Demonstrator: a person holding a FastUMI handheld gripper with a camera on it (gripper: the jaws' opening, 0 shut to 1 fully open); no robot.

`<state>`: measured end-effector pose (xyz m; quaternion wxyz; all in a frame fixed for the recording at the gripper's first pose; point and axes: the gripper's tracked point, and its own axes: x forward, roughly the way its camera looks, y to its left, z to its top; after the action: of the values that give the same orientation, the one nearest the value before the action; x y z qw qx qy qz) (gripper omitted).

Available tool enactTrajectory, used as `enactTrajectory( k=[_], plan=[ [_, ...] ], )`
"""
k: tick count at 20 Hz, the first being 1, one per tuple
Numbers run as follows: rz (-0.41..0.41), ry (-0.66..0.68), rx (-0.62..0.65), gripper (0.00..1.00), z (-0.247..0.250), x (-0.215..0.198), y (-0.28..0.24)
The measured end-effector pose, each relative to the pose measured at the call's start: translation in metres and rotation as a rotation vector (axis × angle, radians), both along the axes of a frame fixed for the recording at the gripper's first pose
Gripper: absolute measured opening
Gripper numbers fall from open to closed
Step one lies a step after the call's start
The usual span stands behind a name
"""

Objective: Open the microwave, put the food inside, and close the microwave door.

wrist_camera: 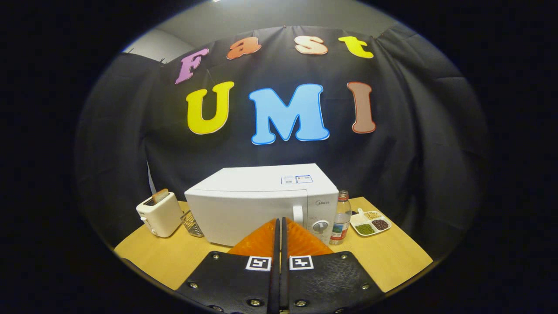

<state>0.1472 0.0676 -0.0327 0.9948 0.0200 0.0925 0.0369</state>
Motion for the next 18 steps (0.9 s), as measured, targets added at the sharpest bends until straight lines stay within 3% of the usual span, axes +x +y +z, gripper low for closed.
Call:
enactTrajectory(
  k=[3, 6, 7, 8, 9, 10, 18],
  plan=[
    [-0.029, -0.051, -0.010, 0.01, 0.017, -0.033, -0.005],
    [-0.015, -0.072, -0.026, 0.09, 0.020, -0.064, -0.002],
    [-0.007, -0.081, -0.035, 0.20, 0.021, -0.072, -0.002],
    [-0.001, -0.085, -0.042, 0.53, 0.021, -0.078, -0.002],
    [-0.004, -0.087, -0.047, 0.70, 0.021, -0.084, -0.003],
    [-0.014, -0.085, -0.052, 0.98, 0.018, -0.087, -0.007],
    [-0.011, -0.122, -0.060, 0.98, 0.034, -0.100, -0.011]
  ],
)
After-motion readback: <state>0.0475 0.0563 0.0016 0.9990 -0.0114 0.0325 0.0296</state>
